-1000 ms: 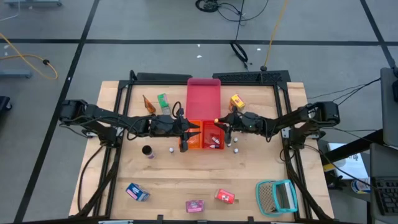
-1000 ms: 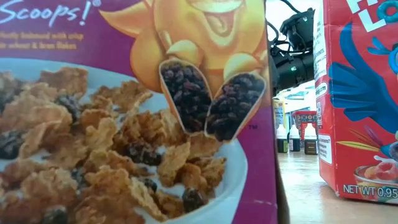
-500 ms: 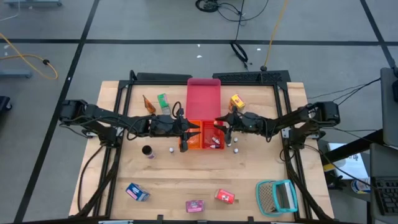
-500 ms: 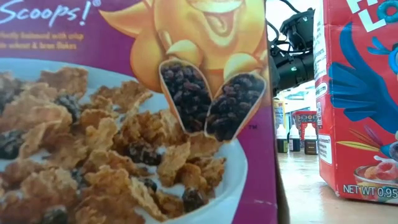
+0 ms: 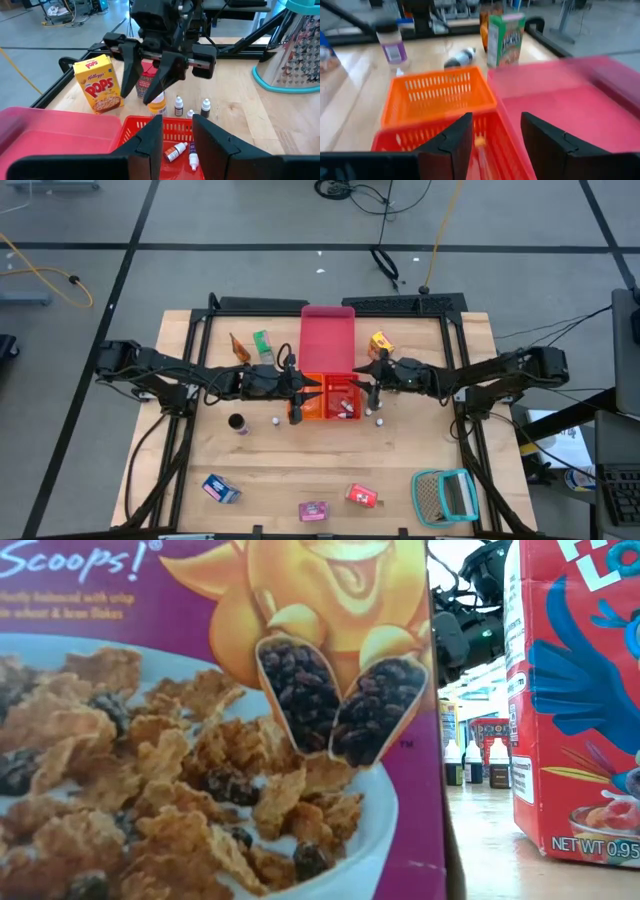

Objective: Pick & Place Kitchen Items
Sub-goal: Put the large yellow food coloring bottle into the red basket

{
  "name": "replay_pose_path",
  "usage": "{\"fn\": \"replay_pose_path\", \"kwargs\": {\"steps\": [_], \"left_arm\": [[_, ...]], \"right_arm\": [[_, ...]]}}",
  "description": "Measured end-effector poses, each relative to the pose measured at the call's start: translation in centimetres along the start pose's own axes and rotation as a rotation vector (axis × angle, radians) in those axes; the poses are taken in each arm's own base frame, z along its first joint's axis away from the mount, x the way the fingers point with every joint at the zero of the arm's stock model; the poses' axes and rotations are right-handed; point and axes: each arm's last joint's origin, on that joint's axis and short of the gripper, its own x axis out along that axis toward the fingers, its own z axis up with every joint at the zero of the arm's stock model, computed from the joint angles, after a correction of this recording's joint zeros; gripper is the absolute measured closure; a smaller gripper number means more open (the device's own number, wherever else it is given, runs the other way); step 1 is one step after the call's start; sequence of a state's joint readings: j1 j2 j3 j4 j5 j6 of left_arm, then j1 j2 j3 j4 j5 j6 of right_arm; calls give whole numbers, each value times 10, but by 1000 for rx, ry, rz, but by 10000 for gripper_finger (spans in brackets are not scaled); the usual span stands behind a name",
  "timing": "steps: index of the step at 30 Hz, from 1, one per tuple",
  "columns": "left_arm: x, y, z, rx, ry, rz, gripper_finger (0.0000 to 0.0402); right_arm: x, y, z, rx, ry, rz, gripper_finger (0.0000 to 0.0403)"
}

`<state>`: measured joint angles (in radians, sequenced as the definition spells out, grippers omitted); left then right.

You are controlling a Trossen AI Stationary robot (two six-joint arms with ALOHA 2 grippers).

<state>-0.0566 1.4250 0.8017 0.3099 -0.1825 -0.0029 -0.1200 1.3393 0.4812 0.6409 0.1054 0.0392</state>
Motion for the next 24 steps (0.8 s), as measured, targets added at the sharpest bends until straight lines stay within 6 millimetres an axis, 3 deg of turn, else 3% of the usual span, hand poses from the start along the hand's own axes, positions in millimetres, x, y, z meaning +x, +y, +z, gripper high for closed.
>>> {"fn": "replay_pose_path", "kwargs": {"steps": [5,11,24], "left_arm": [[0,0,0,5,0,0,293],[0,0,0,4,0,0,293],[0,0,0,0,0,0,293]], "right_arm": [[-18,7,12,-29,-9,3,234],[-37,13,12,-46,66,-3,229],[-41,17,6,-59,137,-32,217]]}}
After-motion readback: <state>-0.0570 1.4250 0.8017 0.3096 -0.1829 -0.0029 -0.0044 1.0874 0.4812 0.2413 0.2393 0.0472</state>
